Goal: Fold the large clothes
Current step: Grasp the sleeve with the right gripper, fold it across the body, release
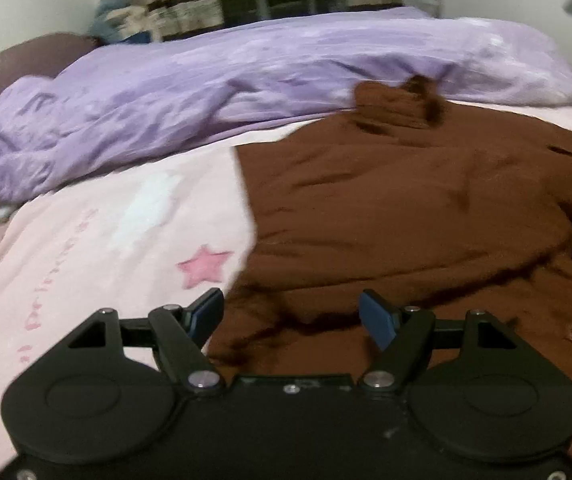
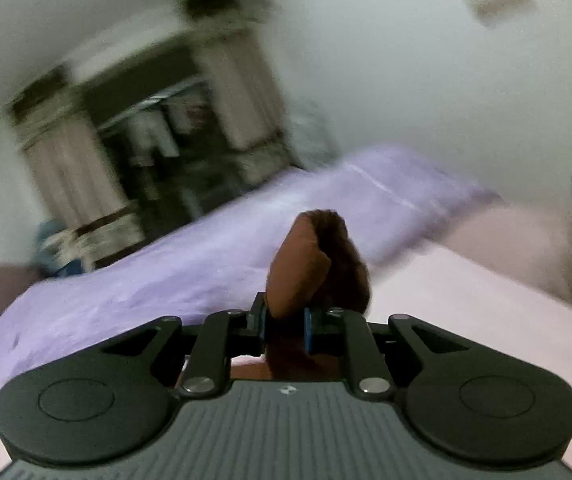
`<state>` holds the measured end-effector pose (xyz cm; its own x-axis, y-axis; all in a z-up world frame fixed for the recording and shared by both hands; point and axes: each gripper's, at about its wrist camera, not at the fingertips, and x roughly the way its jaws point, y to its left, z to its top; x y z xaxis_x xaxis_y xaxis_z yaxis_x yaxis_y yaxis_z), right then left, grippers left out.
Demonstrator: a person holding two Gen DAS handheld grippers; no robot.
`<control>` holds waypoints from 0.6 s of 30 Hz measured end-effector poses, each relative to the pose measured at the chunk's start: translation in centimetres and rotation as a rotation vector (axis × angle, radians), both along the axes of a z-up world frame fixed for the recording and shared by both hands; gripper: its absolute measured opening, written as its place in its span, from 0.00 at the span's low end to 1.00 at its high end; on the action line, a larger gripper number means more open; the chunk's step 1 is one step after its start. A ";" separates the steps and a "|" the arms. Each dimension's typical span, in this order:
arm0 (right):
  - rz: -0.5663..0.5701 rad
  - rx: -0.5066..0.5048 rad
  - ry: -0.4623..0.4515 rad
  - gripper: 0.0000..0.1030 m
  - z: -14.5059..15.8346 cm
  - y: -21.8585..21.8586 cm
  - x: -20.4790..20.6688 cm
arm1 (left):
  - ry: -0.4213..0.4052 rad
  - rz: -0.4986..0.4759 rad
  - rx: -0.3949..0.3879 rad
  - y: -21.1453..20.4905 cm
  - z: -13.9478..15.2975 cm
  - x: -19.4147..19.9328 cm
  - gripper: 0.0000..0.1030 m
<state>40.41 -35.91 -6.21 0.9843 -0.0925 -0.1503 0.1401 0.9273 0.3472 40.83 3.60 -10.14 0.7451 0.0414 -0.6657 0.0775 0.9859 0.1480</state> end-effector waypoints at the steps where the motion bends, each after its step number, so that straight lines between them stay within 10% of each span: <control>1: 0.039 -0.039 -0.010 0.17 0.6 2.2 0.4 | 0.001 0.011 -0.010 0.7 0.1 0.2 0.73; 6: 0.194 -0.183 -0.009 0.15 0.7 13.5 2.6 | -0.012 0.035 -0.013 2.5 0.1 1.2 0.73; 18: 0.430 -0.062 0.228 0.15 -7.8 25.6 4.5 | 0.051 0.049 -0.076 2.2 -3.6 4.0 0.74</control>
